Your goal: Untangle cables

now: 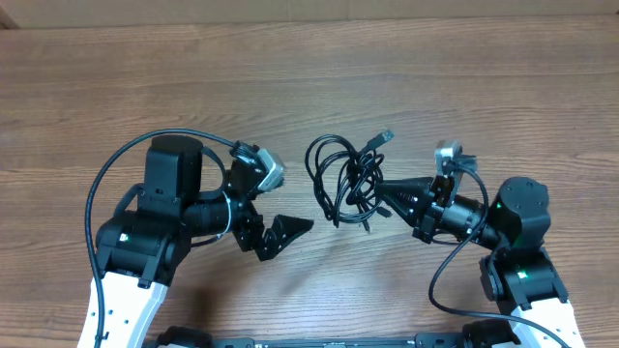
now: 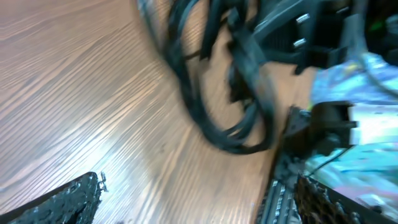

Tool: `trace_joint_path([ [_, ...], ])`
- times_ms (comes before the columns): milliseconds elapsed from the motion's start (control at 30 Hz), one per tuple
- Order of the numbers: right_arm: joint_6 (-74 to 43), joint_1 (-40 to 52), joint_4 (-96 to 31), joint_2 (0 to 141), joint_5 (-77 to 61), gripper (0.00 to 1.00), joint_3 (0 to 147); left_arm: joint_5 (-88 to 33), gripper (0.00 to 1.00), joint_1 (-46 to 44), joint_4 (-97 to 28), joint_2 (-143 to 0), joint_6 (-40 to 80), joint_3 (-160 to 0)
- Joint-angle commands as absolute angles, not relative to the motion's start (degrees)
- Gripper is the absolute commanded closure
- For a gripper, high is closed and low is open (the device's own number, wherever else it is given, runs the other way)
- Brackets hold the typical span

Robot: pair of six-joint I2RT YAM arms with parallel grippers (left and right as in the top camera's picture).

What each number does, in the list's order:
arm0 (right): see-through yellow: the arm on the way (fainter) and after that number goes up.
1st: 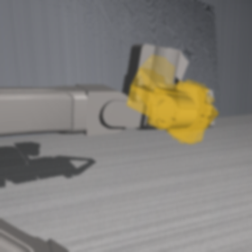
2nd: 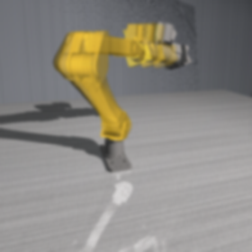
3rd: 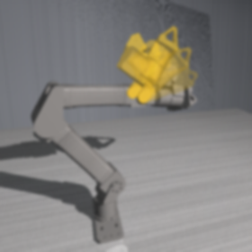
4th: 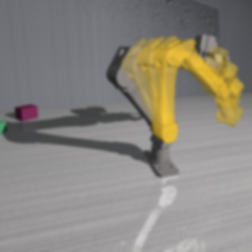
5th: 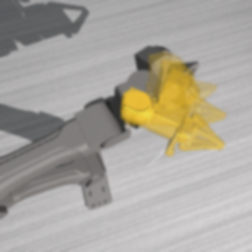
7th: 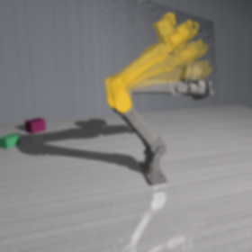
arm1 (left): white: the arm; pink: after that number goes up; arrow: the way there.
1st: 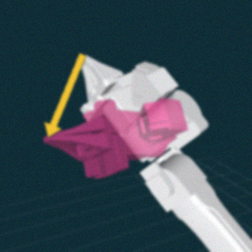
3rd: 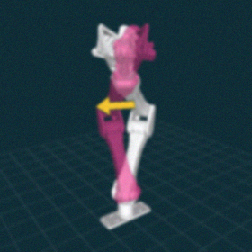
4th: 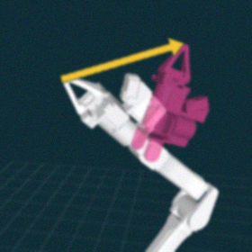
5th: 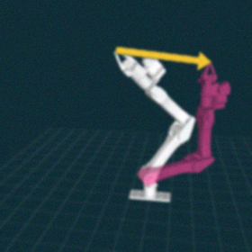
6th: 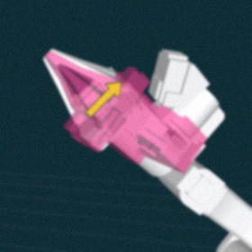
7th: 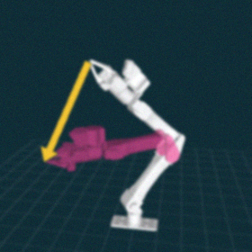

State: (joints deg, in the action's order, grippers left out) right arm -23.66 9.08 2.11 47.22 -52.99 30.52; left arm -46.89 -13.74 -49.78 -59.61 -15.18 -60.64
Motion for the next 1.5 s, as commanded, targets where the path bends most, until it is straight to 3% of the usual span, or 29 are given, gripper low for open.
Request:
trace_joint_path([
  [0, -28.8, 8.9, 4.9, 47.0, -55.6, 0.96, 31.2, -40.3, 0.01, -13.5, -50.5, -58.8, -15.2, -62.1],
  [167, -31.1, 8.9, 8.8, 47.0, -59.1, 0.96, 31.2, -40.7, 0.00, -13.5, -50.0, -58.9, -15.2, -62.1],
  [433, -31.1, 8.9, 8.9, 47.0, -59.7, 0.96, 31.2, -57.2, 0.00, -13.5, -44.9, -58.8, -15.2, -62.1],
  [1467, -29.5, 8.9, 11.7, 47.0, -67.9, 0.96, 31.2, -66.1, 0.00, -13.5, -38.0, -63.3, -14.5, -62.1],
])
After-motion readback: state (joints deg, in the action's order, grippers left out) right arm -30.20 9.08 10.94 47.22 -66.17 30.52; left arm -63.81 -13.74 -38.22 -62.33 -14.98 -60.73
